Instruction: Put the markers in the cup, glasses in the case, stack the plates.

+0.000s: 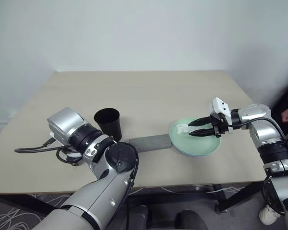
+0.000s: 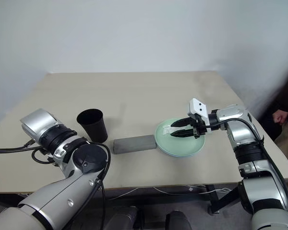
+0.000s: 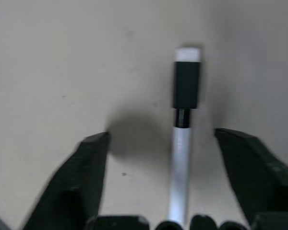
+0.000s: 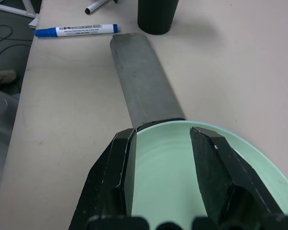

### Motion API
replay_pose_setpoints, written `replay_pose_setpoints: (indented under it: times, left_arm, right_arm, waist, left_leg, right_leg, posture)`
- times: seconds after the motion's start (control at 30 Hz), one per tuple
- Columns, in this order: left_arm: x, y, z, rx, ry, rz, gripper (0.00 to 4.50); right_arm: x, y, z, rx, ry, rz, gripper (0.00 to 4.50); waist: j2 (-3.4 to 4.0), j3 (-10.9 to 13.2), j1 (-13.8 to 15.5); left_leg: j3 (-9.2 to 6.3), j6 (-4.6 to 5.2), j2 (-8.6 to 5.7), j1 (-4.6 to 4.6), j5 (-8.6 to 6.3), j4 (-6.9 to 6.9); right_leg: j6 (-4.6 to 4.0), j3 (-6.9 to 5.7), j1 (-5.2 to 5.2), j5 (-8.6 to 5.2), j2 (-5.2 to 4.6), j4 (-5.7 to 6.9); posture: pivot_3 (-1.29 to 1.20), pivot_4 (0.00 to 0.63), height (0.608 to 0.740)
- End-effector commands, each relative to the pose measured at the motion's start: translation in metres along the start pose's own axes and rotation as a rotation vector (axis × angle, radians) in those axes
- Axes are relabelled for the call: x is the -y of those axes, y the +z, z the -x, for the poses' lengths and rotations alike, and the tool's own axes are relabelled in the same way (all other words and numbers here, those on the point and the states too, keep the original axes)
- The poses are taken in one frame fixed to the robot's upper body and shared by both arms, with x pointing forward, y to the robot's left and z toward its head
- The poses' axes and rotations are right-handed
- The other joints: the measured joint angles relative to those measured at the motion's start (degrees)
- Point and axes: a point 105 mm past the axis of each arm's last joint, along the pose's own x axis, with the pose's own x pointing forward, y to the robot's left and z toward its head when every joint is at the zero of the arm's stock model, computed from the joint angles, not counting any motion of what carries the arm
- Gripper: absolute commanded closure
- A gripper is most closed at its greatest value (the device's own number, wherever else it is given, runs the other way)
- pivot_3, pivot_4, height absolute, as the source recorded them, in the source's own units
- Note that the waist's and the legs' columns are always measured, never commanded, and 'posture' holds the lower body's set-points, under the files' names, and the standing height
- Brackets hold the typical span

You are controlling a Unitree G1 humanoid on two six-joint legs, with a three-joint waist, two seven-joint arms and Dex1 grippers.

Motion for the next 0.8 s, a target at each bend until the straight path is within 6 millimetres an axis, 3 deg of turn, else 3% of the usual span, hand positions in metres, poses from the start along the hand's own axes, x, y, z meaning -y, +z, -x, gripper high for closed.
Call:
replay_pose_setpoints:
  times: [0.03,0.2,0.37,0.57,0.7,0.8]
  left_arm:
    - [0.002,-0.006,-0.004,-0.027,-0.023,0.001,2.33]
    - [0.002,-0.005,-0.005,-0.034,-0.027,0.003,4.00]
    - [0.004,0.009,-0.003,-0.012,-0.061,0.005,4.00]
    - [0.012,0.084,0.042,0.257,-0.221,0.039,4.00]
    - [0.015,0.151,0.097,0.599,-0.355,0.051,4.00]
    - [0.027,0.166,0.120,0.709,-0.435,0.001,4.00]
  right_arm:
    - [0.006,0.014,0.005,0.017,-0.014,0.055,2.58]
    - [0.006,0.015,0.005,0.015,-0.011,0.057,2.58]
    - [0.006,0.015,0.005,0.014,-0.011,0.058,2.58]
    - [0.006,0.015,0.006,0.014,-0.012,0.058,2.58]
    - [0.006,0.015,0.007,0.013,-0.013,0.055,2.58]
    - [0.006,0.015,0.006,0.014,-0.012,0.054,2.58]
  waist:
    - [0.01,0.0,0.1]
    - [0.03,0.0,0.1]
    - [0.02,0.0,0.1]
    - [-0.23,0.2,0.1]
    - [-0.38,0.2,0.1]
    - [-0.35,0.2,0.1]
  left_leg:
    - [-0.01,0.00,0.00,0.00,0.00,0.00]
    - [0.00,0.00,-0.02,-0.03,0.00,-0.03]
    - [0.03,0.01,-0.03,-0.09,-0.01,-0.28]
    - [0.06,-0.01,0.01,-0.15,-0.01,-1.20]
    - [0.14,-0.45,0.02,-0.14,0.25,-2.11]
    - [0.33,-1.14,0.02,-0.10,0.67,-2.89]
  right_leg:
    - [-0.01,-0.08,0.03,0.01,-0.04,0.00]
    - [0.05,-0.18,0.08,0.28,-0.12,-0.01]
    - [-0.08,-0.32,0.05,0.75,-0.26,-0.11]
    - [-0.60,-0.65,-0.13,1.29,-0.38,-0.24]
    - [-1.15,-0.78,-0.65,1.62,-0.42,-0.21]
    - [-1.58,-1.24,-0.98,1.90,-0.90,-0.27]
  posture:
    - [0.00,0.000,0.695]
    - [0.00,0.000,0.695]
    - [0.00,0.000,0.695]
    - [0.00,0.000,0.695]
    - [0.00,0.000,0.695]
    - [0.00,0.000,0.695]
